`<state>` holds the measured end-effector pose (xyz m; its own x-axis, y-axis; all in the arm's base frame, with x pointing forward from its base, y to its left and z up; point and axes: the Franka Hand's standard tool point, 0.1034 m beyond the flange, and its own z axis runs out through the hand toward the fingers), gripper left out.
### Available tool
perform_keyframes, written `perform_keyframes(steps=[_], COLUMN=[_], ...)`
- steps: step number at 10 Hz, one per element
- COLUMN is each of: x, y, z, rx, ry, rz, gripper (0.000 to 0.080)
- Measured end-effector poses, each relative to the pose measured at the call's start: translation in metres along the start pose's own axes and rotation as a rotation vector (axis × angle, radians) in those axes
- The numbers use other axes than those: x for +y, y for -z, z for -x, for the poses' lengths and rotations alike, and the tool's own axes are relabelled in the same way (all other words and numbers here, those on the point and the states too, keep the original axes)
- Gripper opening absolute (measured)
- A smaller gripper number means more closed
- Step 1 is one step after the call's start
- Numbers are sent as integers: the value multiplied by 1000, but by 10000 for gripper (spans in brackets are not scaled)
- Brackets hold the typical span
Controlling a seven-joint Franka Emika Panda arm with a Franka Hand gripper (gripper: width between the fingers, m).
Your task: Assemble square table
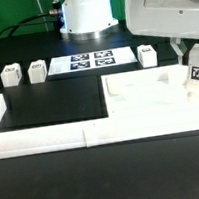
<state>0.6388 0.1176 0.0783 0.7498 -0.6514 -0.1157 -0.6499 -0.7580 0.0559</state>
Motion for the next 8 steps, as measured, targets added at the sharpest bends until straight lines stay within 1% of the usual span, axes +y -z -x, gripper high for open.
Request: perform_keyframes(steps=[2,3,5,6,7,8], x=[2,3,6,6,6,6], y=[0,0,-1,-1,-1,-1], z=[-3,-3,-2,-2,-1,-1], rx=[4,1,4,-1,-4,-2], ry=[-213,-273,-485,-524,-560,-506], rz=[-40,-55,-86,-99,-99,-98], gripper=[292,292,292,292,292,292])
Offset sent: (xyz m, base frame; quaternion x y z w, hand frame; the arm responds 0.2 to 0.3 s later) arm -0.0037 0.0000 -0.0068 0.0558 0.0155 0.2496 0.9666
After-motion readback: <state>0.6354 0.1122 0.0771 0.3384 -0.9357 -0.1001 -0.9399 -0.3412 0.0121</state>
